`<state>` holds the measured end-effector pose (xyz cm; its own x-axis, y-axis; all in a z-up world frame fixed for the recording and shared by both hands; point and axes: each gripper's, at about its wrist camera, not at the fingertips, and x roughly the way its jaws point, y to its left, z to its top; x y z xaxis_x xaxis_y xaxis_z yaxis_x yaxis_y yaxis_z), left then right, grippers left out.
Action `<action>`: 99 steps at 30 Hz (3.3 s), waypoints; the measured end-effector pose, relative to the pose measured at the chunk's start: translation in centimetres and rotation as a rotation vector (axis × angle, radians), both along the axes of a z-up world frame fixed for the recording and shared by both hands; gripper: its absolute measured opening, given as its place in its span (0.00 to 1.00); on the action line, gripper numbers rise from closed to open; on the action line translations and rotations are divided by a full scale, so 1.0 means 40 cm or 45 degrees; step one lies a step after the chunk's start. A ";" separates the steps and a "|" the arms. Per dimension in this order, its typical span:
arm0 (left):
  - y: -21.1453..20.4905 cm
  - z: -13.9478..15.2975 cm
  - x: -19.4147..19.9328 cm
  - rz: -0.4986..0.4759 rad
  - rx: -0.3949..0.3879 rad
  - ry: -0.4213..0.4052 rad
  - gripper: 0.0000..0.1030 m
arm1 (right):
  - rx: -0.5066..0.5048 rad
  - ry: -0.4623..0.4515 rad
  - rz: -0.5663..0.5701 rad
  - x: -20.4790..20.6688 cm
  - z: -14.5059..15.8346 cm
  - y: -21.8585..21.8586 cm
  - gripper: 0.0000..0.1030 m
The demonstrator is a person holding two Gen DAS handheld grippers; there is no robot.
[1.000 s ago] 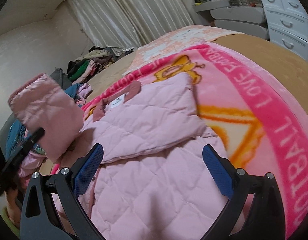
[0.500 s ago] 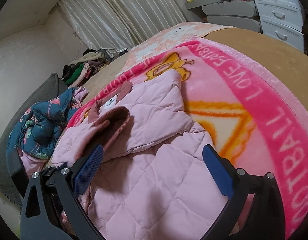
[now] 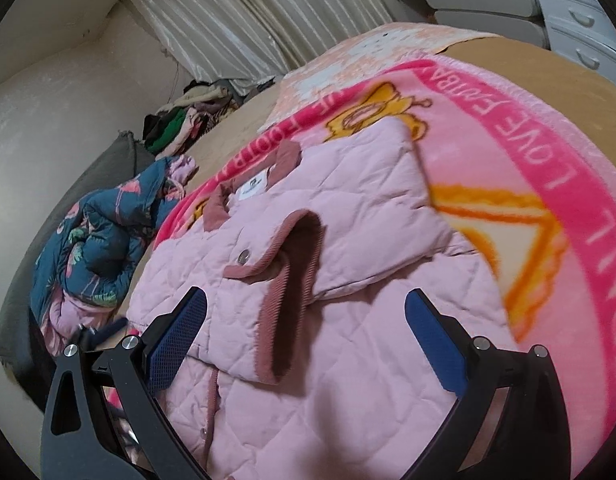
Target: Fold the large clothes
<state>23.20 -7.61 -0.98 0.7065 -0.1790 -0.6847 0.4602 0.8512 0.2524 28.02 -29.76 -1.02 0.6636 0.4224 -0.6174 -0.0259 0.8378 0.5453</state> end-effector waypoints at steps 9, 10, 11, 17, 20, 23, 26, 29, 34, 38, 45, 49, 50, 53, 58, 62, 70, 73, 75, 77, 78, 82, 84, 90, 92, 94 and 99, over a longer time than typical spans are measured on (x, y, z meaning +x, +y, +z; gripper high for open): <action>0.294 0.087 0.171 0.463 -0.388 0.042 0.91 | 0.057 0.163 0.086 0.065 -0.086 0.141 0.96; 0.313 0.085 0.174 0.495 -0.401 0.044 0.91 | 0.058 0.173 0.087 0.067 -0.094 0.149 0.95; 0.338 0.080 0.177 0.528 -0.416 0.043 0.91 | 0.065 0.183 0.095 0.071 -0.105 0.164 0.82; 0.464 0.054 0.192 0.634 -0.501 0.063 0.91 | 0.020 0.071 0.149 0.068 -0.079 0.197 0.18; 0.506 0.061 0.204 0.657 -0.555 0.057 0.91 | -0.089 -0.127 0.195 0.062 0.017 0.211 0.16; 0.533 0.074 0.213 0.668 -0.614 0.042 0.91 | -0.161 -0.288 0.217 0.075 0.118 0.207 0.15; 0.530 0.075 0.216 0.649 -0.626 0.032 0.91 | -0.244 -0.340 0.183 0.109 0.159 0.194 0.15; 0.508 0.059 0.220 0.611 -0.610 0.048 0.91 | -0.304 -0.297 0.152 0.150 0.129 0.178 0.15; 0.472 0.031 0.225 0.562 -0.570 0.076 0.91 | -0.321 -0.197 0.126 0.164 0.049 0.164 0.15; 0.448 0.014 0.225 0.524 -0.542 0.086 0.90 | -0.306 -0.100 0.096 0.172 -0.008 0.153 0.21; 0.416 -0.010 0.224 0.463 -0.548 0.096 0.75 | -0.413 -0.033 -0.066 0.135 -0.020 0.138 0.57; 0.398 -0.030 0.237 0.441 -0.535 0.131 0.75 | -0.512 -0.124 -0.070 0.126 0.037 0.169 0.63; 0.390 -0.040 0.241 0.442 -0.518 0.151 0.75 | -0.518 -0.147 -0.054 0.127 0.049 0.185 0.65; 0.370 -0.092 0.258 0.461 -0.418 0.238 0.75 | -0.525 -0.220 0.036 0.138 0.084 0.251 0.71; 0.383 -0.130 0.256 0.460 -0.427 0.279 0.76 | -0.569 -0.293 0.187 0.180 0.119 0.373 0.71; 0.387 -0.131 0.255 0.465 -0.434 0.278 0.76 | -0.599 -0.307 0.243 0.212 0.130 0.430 0.80; 0.387 -0.131 0.254 0.463 -0.435 0.275 0.76 | -0.647 0.025 0.268 0.332 -0.090 0.420 0.80; 0.379 -0.126 0.255 0.466 -0.421 0.268 0.76 | -0.703 -0.006 0.255 0.325 -0.109 0.435 0.82; 0.381 -0.124 0.256 0.469 -0.428 0.271 0.76 | -0.711 -0.006 0.256 0.328 -0.111 0.439 0.82; 0.385 -0.120 0.256 0.472 -0.443 0.276 0.76 | -0.701 -0.005 0.258 0.327 -0.107 0.444 0.82; 0.383 -0.115 0.256 0.474 -0.445 0.277 0.76 | -0.698 -0.005 0.258 0.325 -0.105 0.446 0.82; 0.383 -0.098 0.248 0.479 -0.463 0.284 0.80 | -0.638 -0.006 0.246 0.308 -0.084 0.424 0.82; 0.383 -0.089 0.244 0.480 -0.478 0.289 0.81 | -0.595 -0.014 0.236 0.291 -0.071 0.405 0.85; 0.384 -0.058 0.227 0.479 -0.537 0.296 0.86 | -0.534 -0.053 0.217 0.238 -0.030 0.376 0.90; 0.385 -0.046 0.221 0.482 -0.546 0.290 0.91 | -0.522 -0.067 0.212 0.224 -0.015 0.368 0.93; 0.385 -0.033 0.211 0.490 -0.538 0.271 0.91 | -0.513 -0.080 0.203 0.212 -0.001 0.361 0.95; 0.393 0.003 0.188 0.511 -0.550 0.244 0.91 | -0.497 -0.114 0.193 0.180 0.038 0.345 0.95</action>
<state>30.74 8.11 -0.86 0.6478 -0.2141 -0.7311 0.0859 0.9741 -0.2091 35.20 -15.98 0.50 0.6701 0.2655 -0.6931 -0.1977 0.9639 0.1781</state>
